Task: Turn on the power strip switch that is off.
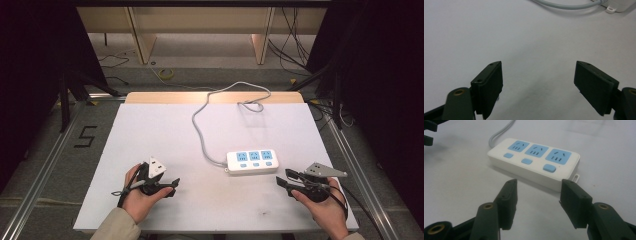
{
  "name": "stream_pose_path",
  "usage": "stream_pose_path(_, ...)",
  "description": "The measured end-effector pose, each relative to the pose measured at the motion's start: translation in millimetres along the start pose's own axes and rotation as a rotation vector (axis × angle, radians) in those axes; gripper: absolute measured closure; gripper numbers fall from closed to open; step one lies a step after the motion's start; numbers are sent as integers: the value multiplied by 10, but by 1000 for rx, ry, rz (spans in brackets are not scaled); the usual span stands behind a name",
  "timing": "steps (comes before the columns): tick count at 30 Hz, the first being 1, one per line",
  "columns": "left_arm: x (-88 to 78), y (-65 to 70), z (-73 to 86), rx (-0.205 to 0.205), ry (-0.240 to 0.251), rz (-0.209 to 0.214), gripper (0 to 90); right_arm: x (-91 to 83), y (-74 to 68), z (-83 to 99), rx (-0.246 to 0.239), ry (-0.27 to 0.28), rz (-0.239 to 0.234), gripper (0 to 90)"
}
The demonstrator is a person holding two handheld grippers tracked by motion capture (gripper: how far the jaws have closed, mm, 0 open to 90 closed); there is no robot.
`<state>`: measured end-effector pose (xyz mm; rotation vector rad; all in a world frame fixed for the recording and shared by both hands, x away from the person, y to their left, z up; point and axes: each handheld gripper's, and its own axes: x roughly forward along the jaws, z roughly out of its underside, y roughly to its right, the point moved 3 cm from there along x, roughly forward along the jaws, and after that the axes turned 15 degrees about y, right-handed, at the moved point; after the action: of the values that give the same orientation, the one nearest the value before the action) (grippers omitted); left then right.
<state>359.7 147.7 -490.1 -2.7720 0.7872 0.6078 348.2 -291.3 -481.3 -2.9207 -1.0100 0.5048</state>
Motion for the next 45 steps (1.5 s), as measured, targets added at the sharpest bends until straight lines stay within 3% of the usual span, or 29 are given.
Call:
stream_pose_path(6, -2, 4, 10, 6, -5, 2, 226, -13, -2, -40, -17, -5, 1, 556)
stream_pose_path(12, 13, 4, 14, 4, -8, 0, 224, -3, -27, -55, -65, -62, 2, 640)
stream_pose_path(13, 15, 4, 13, 6, -6, 2, 225, 0, -22, -64, -75, -73, 2, 706)
stream_pose_path(20, 28, -6, 23, 2, -5, -2, 227, -16, -26, -120, -70, -118, 12, 892)
stream_pose_path(45, 26, -21, 14, 2, -1, -13, 230, 36, -40, -217, -38, -220, 24, 900)
